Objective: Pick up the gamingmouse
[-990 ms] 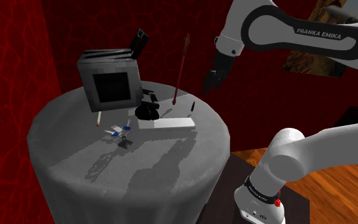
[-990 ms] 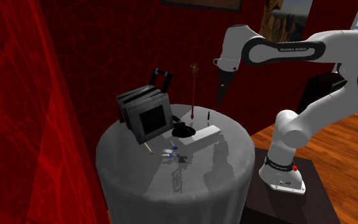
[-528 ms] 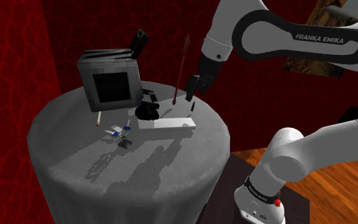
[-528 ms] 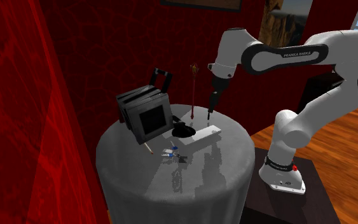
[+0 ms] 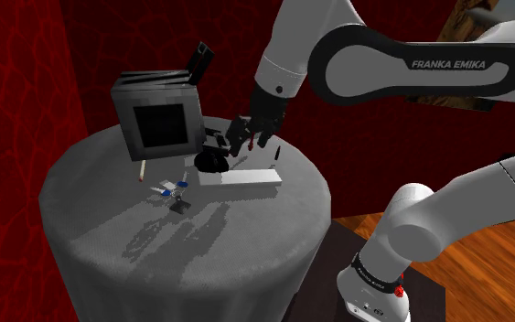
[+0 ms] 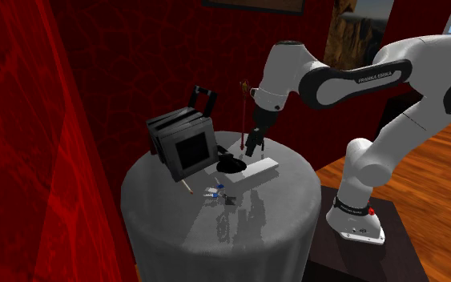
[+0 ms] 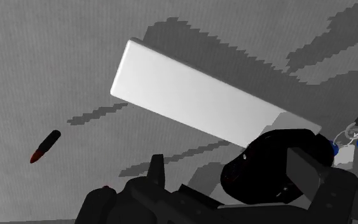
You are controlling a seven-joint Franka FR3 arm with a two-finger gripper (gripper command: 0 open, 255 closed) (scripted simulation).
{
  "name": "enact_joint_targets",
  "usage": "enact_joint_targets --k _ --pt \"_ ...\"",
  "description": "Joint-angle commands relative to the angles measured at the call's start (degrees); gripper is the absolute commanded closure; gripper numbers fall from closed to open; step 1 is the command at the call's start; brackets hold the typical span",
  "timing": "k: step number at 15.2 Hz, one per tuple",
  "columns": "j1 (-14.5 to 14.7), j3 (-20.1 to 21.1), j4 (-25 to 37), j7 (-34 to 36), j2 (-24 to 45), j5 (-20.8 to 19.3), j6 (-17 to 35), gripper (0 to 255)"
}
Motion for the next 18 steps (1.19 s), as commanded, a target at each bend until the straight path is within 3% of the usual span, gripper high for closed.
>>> enact_joint_targets --k 1,5,14,15,18 --pt "-0.2 2.6 1.7 3.1 2.4 0.0 1.8 0" --pt "-1.0 7.2 5.4 8.7 7.1 -1.2 4.7 0" --pt "-0.9 8.3 0.1 9.4 7.7 -1.1 10.6 0" --pt "-0.9 8.4 0.4 9.4 7.9 -1.2 10.5 255" --pt "-0.9 8.4 0.4 9.5 7.9 -1.2 10.5 255"
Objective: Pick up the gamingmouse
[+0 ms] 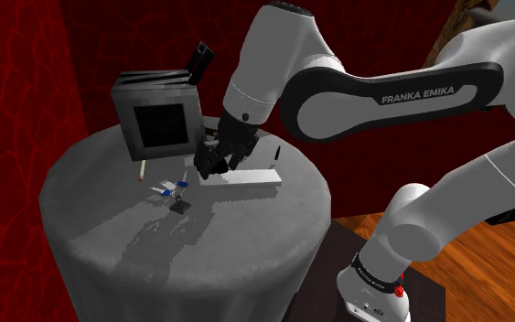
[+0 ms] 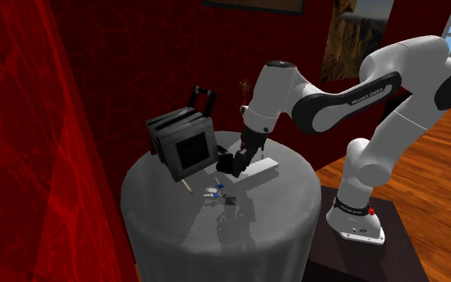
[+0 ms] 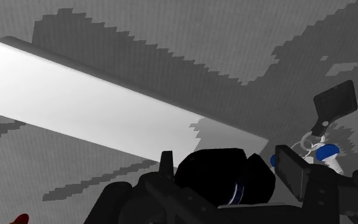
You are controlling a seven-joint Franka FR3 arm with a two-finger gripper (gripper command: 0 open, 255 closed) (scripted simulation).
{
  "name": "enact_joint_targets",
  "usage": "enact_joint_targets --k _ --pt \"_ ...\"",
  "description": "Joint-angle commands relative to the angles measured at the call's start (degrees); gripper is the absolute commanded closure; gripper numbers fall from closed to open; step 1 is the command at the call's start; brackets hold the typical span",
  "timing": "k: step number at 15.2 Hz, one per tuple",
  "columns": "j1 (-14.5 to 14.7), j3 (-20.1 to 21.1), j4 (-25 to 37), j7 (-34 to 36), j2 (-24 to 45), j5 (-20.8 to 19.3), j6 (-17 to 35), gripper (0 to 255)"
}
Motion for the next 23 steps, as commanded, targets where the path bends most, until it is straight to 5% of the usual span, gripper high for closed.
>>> enact_joint_targets --k 1,6,23 --pt "0.0 0.0 0.0 0.0 0.0 0.0 0.0 255" --pt "0.0 -0.1 -0.3 -0.1 -0.2 0.1 0.1 255" --pt "-0.4 -1.9 10.8 -1.1 -0.7 -0.4 -11.5 255"
